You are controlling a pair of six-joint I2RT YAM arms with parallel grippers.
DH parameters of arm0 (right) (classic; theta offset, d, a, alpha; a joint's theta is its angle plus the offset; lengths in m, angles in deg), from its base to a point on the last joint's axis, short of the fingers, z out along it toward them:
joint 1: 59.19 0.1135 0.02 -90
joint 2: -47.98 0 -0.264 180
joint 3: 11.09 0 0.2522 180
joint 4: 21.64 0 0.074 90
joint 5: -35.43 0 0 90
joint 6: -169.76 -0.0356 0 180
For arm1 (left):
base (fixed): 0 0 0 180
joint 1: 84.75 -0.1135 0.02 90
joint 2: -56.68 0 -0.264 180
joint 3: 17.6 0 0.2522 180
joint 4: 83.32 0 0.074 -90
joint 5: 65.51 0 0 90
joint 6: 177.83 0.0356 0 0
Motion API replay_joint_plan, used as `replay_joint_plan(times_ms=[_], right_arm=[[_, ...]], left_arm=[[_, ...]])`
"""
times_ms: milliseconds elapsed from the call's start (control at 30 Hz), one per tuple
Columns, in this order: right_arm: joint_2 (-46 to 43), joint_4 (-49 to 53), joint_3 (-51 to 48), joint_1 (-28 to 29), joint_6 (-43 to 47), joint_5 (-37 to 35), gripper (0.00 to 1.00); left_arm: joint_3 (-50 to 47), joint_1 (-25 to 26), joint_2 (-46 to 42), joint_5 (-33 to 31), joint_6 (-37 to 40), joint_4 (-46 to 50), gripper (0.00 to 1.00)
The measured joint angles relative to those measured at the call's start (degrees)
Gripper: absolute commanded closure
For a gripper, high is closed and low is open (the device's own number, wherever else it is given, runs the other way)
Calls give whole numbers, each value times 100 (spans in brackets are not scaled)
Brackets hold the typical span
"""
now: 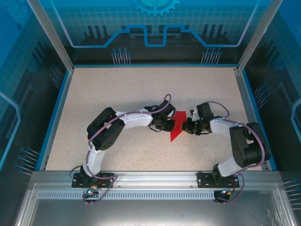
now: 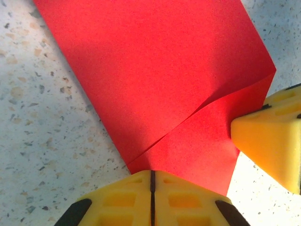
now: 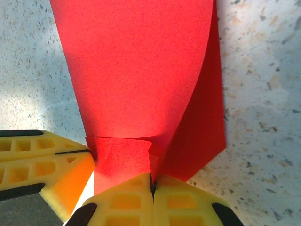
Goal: Fold a paper plane with a square sheet of paper (pick it up from the middle)
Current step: Fourth fold the wing at the center of the table.
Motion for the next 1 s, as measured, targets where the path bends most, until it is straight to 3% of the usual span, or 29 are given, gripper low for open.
replay_joint_plan(times_ms=[1000], right_arm=[[-153, -286, 11, 188, -184, 111, 99]], left_arm=[[-42, -17, 103, 144, 4, -173, 100]])
